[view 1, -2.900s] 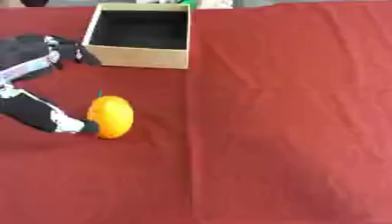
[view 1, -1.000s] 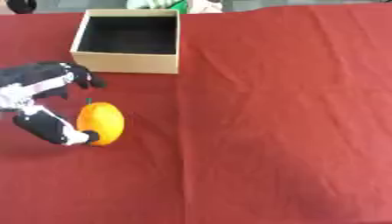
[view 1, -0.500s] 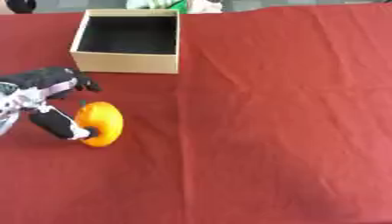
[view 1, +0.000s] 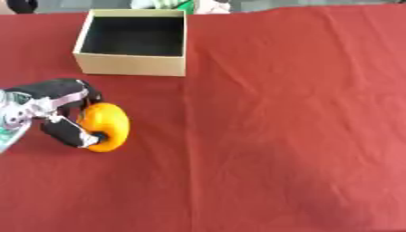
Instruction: Pick up objects on the table and place them in the box.
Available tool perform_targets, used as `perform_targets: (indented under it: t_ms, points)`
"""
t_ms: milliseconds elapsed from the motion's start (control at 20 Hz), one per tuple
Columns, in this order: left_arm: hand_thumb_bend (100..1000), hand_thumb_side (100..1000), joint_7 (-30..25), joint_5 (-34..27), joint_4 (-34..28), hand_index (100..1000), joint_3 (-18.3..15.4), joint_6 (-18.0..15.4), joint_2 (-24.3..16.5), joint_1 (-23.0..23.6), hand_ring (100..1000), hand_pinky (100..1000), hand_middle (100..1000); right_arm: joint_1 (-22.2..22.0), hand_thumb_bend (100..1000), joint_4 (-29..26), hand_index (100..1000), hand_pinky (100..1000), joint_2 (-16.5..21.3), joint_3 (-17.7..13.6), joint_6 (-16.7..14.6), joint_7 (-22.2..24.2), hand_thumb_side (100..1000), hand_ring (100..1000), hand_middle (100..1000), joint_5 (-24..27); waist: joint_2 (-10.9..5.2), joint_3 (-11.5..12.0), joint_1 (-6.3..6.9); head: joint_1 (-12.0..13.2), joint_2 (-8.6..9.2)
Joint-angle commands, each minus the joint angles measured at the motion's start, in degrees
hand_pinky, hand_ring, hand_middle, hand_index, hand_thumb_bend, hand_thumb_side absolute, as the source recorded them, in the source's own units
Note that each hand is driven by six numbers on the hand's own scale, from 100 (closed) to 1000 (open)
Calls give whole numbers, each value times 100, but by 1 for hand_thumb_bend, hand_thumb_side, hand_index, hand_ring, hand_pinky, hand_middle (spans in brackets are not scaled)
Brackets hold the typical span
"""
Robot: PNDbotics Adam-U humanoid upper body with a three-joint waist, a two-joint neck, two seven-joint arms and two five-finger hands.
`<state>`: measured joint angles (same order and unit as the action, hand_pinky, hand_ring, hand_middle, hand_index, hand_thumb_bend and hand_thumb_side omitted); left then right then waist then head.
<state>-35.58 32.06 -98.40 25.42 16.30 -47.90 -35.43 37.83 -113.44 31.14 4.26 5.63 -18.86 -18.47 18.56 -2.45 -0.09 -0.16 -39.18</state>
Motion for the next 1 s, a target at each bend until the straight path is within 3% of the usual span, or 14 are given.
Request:
perform_targets:
  t_ms: [50, 150, 250, 700, 1000]
  points:
    - [157, 148, 111, 20, -391, 764, -210, -29, -228, 6, 661, 471, 648, 59, 100, -115, 917, 934, 111, -35, 16, -7, 969, 865, 806, 41, -97, 12, 9, -17, 55]
    - [100, 122, 133, 82, -631, 762, -332, -30, -303, 63, 652, 463, 646, 50, 100, -115, 917, 934, 114, -36, 19, -6, 969, 865, 806, 39, -99, 19, 14, -26, 60]
    - [100, 100, 144, 92, -846, 757, -451, 6, -370, 100, 638, 448, 639, 41, 100, -115, 917, 934, 119, -36, 21, -6, 969, 865, 806, 38, -103, 26, 17, -37, 65]
    - [100, 211, 344, 62, -1217, 757, -747, 247, -535, -14, 680, 428, 654, 36, 100, -115, 916, 934, 138, -34, 18, 0, 968, 865, 806, 31, -116, 44, 30, -77, 71]
    - [100, 243, 559, 258, -722, 752, -843, 181, -199, -943, 663, 410, 649, 46, 100, -115, 916, 934, 132, -20, 28, 18, 969, 865, 806, 34, -127, 65, 16, -111, 35]
